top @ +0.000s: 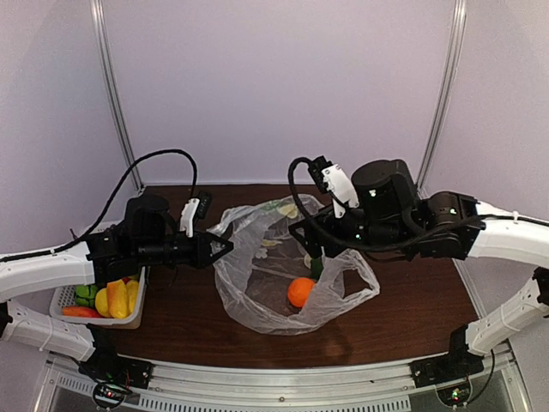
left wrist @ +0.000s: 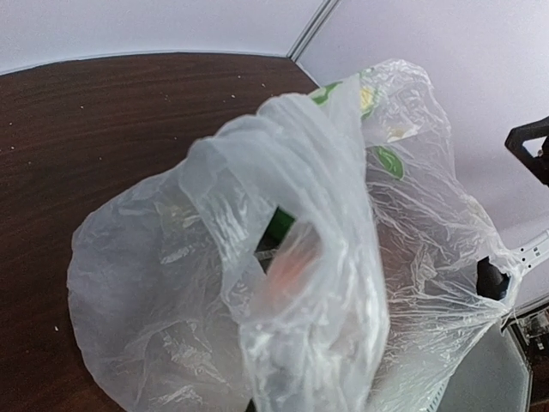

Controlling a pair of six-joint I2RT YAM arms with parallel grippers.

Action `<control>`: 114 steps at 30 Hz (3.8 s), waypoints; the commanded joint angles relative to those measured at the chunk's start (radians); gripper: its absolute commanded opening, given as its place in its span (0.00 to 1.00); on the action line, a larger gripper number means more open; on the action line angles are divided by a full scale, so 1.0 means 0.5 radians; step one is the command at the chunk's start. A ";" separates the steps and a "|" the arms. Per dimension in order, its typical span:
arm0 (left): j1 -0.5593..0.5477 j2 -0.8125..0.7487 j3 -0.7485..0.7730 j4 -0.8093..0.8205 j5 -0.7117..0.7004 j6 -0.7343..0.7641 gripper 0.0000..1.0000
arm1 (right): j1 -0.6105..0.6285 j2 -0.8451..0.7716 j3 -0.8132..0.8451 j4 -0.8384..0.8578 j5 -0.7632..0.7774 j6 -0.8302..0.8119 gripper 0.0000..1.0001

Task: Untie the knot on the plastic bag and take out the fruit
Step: Adjust the takeout bag at the center of the board, then reach into the gripper in the takeout bag, then pick up the fake fruit from the takeout bag.

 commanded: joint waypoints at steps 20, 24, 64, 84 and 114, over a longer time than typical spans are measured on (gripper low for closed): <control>-0.011 0.005 0.004 -0.005 -0.054 -0.017 0.00 | -0.048 0.921 0.021 -0.075 -0.258 0.047 0.70; -0.013 -0.001 -0.002 -0.005 -0.064 -0.017 0.00 | -0.084 1.016 -0.022 -0.108 -0.262 0.043 0.70; -0.011 0.063 0.021 -0.018 -0.065 -0.022 0.00 | -0.178 0.981 -0.173 -0.347 0.017 0.230 0.99; -0.011 0.014 0.011 -0.065 -0.097 -0.026 0.00 | -0.212 1.121 -0.238 -0.240 -0.009 0.285 0.95; -0.013 0.149 0.135 -0.080 -0.029 0.017 0.04 | -0.181 0.410 -0.349 0.396 -0.555 0.107 0.75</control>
